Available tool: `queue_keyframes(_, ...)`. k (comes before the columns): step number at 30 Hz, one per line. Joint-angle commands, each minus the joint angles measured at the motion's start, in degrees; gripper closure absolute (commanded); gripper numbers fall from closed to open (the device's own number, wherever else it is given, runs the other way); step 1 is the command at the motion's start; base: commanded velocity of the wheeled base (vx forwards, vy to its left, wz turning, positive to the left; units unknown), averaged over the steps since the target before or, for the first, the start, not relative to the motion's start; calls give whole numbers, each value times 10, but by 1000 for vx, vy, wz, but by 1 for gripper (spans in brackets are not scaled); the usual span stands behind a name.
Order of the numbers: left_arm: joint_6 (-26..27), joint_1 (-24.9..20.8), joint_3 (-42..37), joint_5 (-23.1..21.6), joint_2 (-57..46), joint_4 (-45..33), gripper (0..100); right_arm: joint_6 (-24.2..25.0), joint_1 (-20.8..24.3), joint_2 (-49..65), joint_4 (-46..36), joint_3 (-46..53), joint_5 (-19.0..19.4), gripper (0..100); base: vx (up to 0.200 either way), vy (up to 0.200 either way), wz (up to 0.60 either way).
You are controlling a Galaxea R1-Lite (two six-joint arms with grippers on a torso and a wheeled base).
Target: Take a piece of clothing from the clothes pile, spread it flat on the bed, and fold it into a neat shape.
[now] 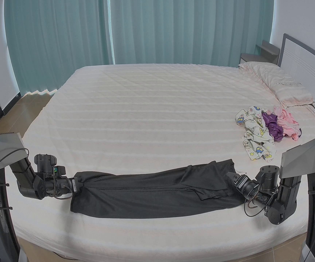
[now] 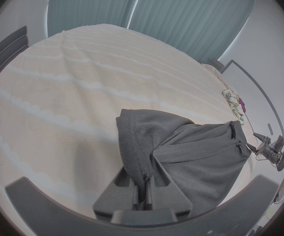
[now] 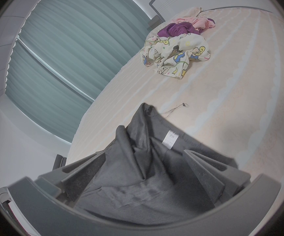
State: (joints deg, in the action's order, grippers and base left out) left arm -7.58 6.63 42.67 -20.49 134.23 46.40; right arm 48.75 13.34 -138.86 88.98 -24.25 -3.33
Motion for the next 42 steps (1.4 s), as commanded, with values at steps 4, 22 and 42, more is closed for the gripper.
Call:
queue_keyframes(4,10,42,2,-14,-33,-20,100,0,0,-1,6,0,0,0,0,0,0)
queue_keyframes(22,85,262,122,-73,-108,-228,100,0,-4,-2,6,-5,1,0,0,0,0)
queue_keyframes(42,-38,36,64,77,-260,-344,100,0,-3,2,6,-3,1,0,0,0,0)
